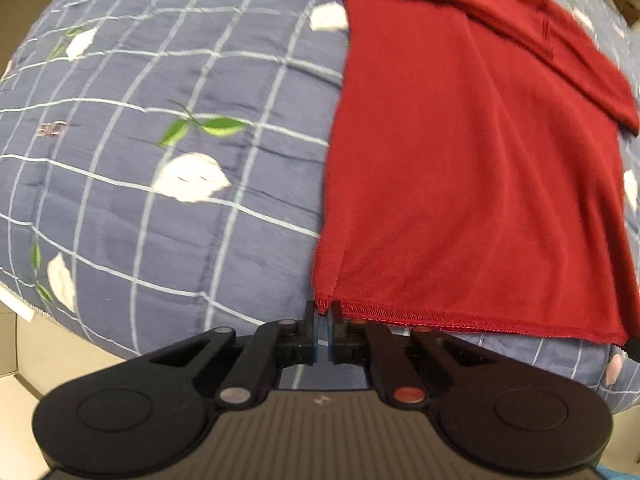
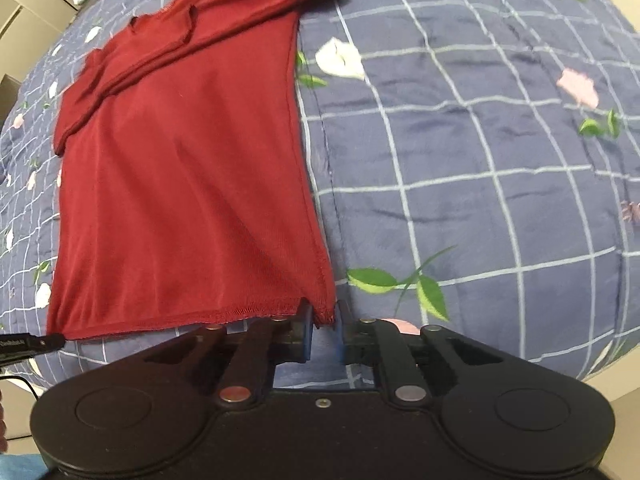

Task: Fold small clothes
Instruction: 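Grasp the hem corners with the left gripper while the right gripper grasps the hem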

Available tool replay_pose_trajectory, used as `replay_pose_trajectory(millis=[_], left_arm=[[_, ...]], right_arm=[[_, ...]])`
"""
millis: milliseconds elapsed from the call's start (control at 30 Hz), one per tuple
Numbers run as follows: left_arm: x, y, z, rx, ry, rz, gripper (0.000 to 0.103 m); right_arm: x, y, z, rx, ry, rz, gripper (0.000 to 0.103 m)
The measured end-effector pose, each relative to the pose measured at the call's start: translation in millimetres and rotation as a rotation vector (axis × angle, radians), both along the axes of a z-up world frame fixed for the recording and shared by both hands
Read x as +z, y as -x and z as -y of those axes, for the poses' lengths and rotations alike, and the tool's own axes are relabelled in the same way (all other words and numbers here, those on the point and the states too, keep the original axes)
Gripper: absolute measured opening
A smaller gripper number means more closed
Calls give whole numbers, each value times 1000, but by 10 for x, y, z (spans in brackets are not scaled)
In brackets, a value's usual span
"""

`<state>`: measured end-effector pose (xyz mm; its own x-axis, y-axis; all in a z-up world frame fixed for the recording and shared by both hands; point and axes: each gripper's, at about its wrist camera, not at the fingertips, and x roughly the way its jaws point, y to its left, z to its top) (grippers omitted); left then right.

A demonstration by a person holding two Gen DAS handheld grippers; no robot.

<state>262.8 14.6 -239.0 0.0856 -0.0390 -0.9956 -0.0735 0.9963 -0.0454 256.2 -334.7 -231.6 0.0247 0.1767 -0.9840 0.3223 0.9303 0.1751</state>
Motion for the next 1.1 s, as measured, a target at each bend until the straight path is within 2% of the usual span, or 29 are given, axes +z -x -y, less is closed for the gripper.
replay_pose_trajectory(millis=[233,300,333,400,533,567,633,667,733,800,833,900,933,1000,1100], left_arm=[[218,52,-230,-7,5,47,2],[180,91,-243,-9,-10,31,0],[147,107,-245,-5,-37,10,0],[62,167,-317,27,-55,-30,0],[12,223,-459,84,4,-37,0],[16,216,-464,83,4,-34,0],[37,192,-459,74,4,-17,0],[56,181,-436,69,0,-9,4],[111,163,-402,54,-17,11,22],[161,154,-337,25,-36,44,54],[182,144,-303,8,-49,63,59],[228,140,-213,-42,-72,103,70],[242,134,-159,-71,-82,115,74],[244,120,-37,-130,-115,143,89],[217,122,167,-227,-164,179,101]], right_arm=[[169,50,-117,71,24,29,8],[187,54,-165,105,36,23,6],[186,59,-182,118,44,18,0],[152,87,-183,128,61,-10,0],[104,159,-163,120,48,-11,0],[101,159,-177,122,46,-9,2],[108,140,-235,151,60,-3,17],[119,126,-268,175,76,3,21],[152,93,-353,244,103,32,31],[177,61,-455,320,119,63,42],[182,42,-507,359,125,78,50],[174,12,-630,453,130,103,55],[160,2,-701,507,132,111,58],[107,-9,-851,613,133,118,61],[17,1,-1059,761,144,126,65]])
